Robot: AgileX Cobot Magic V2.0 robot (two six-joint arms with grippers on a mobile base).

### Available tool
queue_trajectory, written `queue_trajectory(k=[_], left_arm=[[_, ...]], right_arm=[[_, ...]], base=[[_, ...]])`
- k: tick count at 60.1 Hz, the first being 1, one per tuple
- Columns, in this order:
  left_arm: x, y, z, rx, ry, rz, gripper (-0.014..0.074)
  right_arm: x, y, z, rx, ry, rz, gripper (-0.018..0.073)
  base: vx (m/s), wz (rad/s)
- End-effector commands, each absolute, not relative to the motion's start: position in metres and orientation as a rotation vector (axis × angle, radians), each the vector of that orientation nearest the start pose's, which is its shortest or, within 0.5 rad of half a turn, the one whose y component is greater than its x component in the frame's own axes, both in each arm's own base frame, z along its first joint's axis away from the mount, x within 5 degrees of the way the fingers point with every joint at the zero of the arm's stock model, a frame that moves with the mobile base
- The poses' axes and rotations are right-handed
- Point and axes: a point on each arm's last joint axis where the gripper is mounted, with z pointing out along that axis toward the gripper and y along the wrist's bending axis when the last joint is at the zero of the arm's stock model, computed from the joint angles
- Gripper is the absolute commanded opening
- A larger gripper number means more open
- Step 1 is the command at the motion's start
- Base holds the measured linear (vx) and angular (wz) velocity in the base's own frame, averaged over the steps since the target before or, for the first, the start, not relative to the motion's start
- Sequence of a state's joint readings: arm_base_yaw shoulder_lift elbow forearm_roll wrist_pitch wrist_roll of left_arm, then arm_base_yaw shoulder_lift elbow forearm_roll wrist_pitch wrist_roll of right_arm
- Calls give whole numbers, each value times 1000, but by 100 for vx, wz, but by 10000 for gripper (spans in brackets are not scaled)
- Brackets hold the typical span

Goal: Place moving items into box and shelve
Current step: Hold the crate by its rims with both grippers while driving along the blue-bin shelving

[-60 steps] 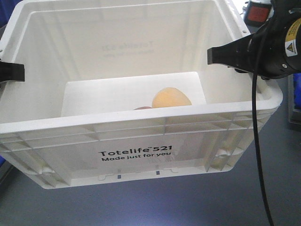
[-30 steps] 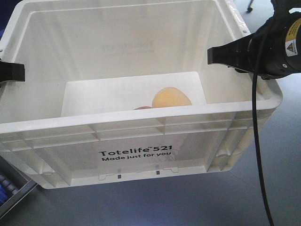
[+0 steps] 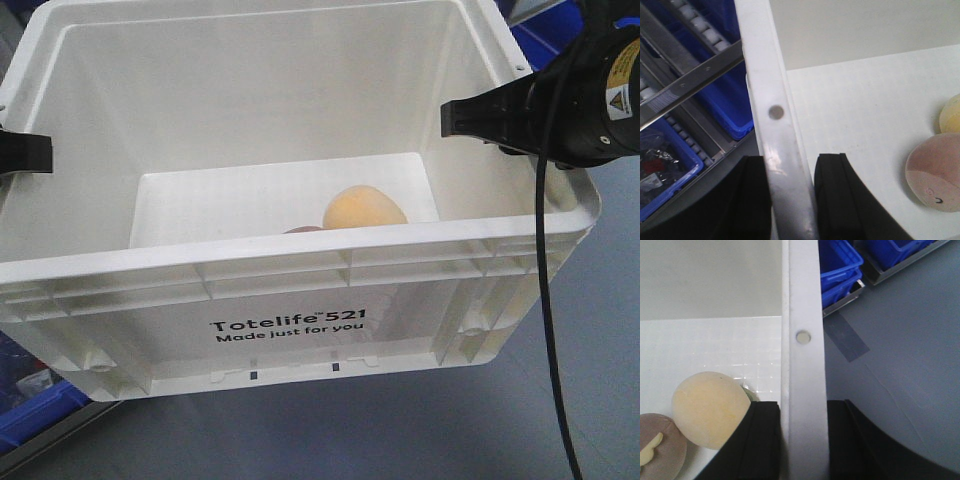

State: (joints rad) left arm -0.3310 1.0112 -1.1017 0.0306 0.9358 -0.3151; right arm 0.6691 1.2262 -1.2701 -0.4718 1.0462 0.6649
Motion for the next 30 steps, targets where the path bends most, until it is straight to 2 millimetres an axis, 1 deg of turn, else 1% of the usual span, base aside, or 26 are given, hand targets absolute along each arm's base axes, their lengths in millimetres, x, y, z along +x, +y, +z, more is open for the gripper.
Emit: queue_trajectory(k=[1, 30], left_arm=[[180, -61, 415, 61, 2142, -338, 104], [180, -61, 415, 61, 2142, -338, 104]], right_arm=[[212, 115, 424, -157, 2125, 39, 71], [212, 115, 424, -157, 2125, 39, 71]], base=[[11, 59], [11, 55]])
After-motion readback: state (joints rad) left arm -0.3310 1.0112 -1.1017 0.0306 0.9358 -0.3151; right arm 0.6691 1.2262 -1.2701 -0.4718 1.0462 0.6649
